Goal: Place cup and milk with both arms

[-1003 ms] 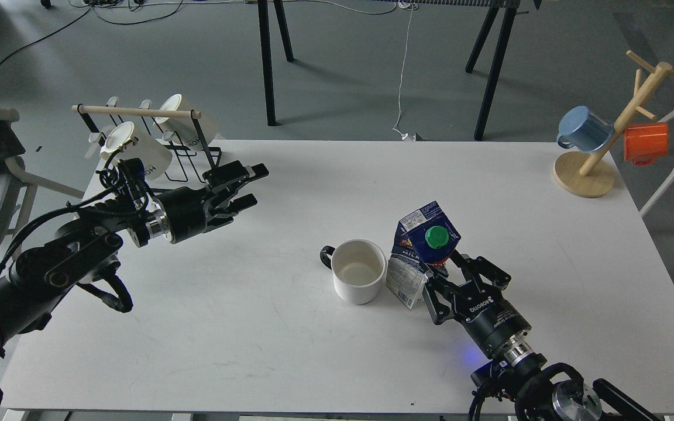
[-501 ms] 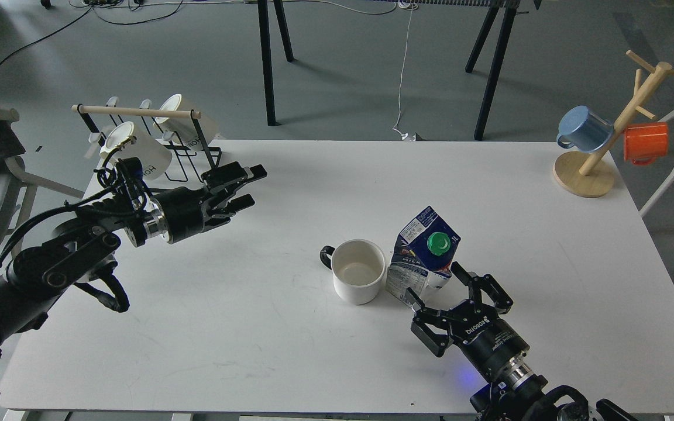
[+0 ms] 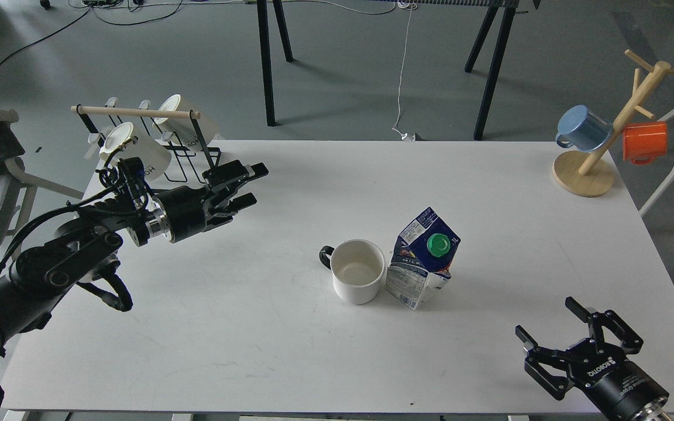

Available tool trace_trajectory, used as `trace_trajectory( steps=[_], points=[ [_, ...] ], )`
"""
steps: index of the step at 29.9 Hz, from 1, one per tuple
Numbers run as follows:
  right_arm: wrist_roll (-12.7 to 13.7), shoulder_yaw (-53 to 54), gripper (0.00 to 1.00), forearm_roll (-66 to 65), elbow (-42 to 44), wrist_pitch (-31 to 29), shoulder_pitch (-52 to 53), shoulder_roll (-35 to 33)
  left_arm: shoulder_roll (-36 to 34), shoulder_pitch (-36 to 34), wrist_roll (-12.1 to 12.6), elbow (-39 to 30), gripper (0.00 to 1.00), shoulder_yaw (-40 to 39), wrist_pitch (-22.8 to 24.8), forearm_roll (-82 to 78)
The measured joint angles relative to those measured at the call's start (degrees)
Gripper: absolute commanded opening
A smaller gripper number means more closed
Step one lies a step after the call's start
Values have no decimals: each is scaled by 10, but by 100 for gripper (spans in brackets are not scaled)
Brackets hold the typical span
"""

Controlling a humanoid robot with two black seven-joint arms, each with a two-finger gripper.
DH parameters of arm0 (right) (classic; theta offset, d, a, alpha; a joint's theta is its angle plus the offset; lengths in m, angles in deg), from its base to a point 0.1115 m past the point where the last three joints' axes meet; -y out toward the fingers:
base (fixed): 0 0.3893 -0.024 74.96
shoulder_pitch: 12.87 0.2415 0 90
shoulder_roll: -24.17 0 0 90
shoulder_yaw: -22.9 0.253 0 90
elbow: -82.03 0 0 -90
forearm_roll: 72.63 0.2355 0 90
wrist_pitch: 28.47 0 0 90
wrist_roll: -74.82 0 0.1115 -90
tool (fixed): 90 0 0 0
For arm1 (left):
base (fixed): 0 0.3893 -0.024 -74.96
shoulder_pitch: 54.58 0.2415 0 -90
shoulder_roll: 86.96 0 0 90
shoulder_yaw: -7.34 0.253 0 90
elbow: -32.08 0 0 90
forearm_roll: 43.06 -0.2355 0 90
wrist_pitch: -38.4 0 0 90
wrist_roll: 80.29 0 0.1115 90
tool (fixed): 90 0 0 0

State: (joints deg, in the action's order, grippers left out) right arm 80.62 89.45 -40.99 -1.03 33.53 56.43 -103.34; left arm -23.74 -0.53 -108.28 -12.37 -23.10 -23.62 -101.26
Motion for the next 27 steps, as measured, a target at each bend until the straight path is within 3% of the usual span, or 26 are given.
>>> trace_trajectory(
  steps=[5,14,27],
  points=[
    [2,65,100,-1,59,0,81,-35,-27,0,0,4,94,-1,0,40],
    [1,-76,100,-2,217,0,335,-60,-79,20,0,14,96,-1,0,159],
    [0,-95,100,-3,268,0,358,-22,-91,20,0,14,97,-7,0,200]
  ],
)
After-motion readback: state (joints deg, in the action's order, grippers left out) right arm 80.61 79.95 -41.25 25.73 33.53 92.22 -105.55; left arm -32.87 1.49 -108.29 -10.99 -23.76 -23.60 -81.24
